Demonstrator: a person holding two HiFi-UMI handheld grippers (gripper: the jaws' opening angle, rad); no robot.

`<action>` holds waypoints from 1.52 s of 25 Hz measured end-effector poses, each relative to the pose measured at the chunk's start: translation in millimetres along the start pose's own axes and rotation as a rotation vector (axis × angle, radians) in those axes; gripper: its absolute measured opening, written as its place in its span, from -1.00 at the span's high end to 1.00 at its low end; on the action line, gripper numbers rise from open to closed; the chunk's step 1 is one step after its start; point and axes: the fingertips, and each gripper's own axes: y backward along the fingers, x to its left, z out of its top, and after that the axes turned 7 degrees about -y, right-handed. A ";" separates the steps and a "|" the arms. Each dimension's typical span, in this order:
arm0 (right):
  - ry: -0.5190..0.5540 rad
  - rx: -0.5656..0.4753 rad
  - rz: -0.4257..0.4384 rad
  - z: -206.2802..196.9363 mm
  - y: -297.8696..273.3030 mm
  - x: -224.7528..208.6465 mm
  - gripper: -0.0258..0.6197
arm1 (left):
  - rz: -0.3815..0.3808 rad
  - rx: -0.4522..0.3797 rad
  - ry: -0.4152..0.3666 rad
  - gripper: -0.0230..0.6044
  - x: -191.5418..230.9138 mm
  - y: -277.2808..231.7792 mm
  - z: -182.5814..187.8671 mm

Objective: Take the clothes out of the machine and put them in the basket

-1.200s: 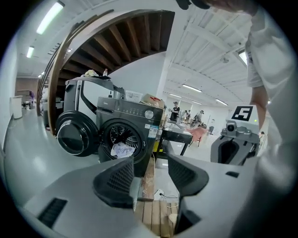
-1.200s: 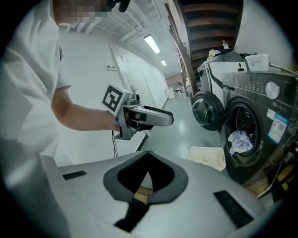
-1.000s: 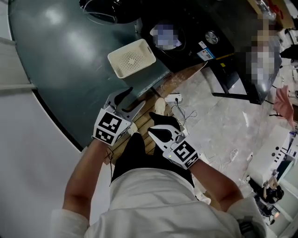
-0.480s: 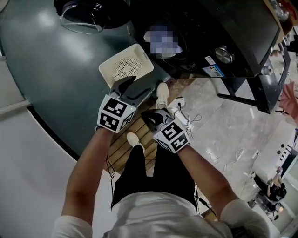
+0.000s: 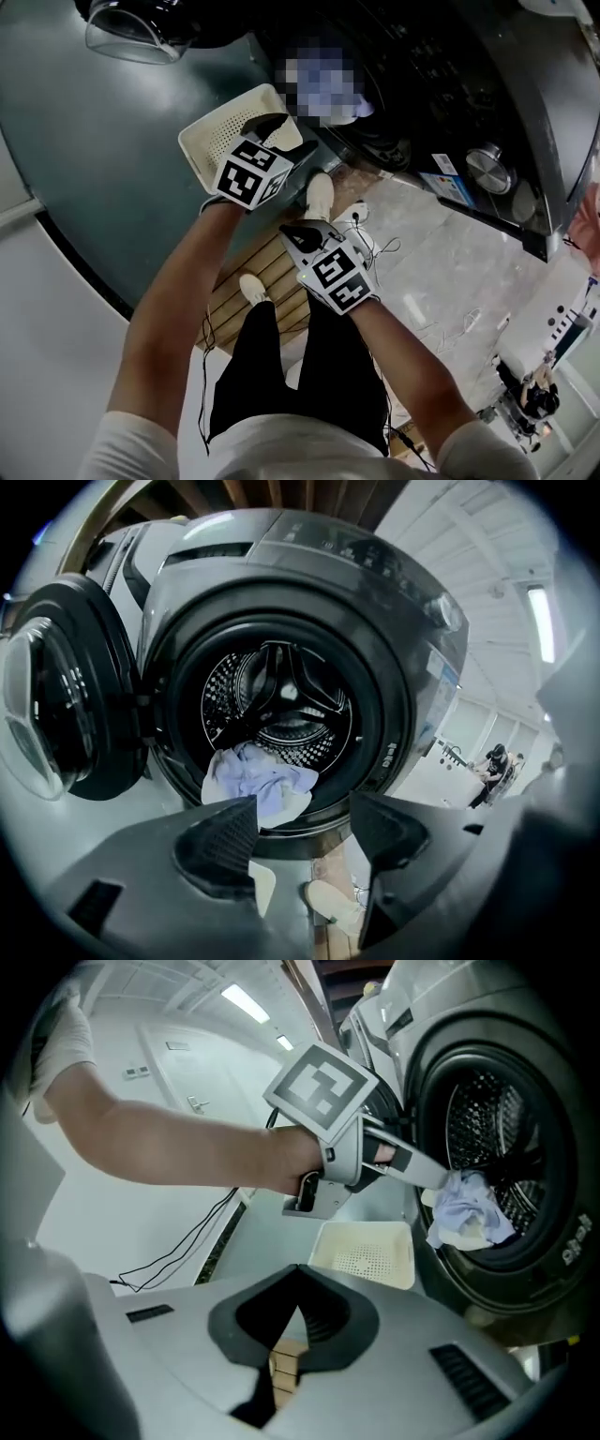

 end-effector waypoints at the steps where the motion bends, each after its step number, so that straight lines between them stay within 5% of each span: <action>1: -0.016 0.005 -0.006 -0.4 -1.5 -9.6 0.91 | 0.001 0.007 0.004 -0.04 5.2 -13.7 0.2; 9: -0.019 0.085 0.066 -8.8 -9.7 -36.3 0.91 | 0.028 0.003 -0.024 -0.26 41.7 -110.2 27.0; 16: -0.032 0.097 0.111 -18.7 1.6 -50.6 0.91 | 0.103 0.078 -0.056 -0.37 70.9 -172.4 24.6; 28: -0.038 0.141 0.148 -43.6 5.1 -71.2 0.91 | 0.176 0.175 -0.229 -0.42 83.1 -240.7 18.1; 38: -0.040 0.125 0.143 -45.0 8.4 -80.4 0.91 | 0.193 0.208 -0.150 0.36 83.5 -234.8 4.9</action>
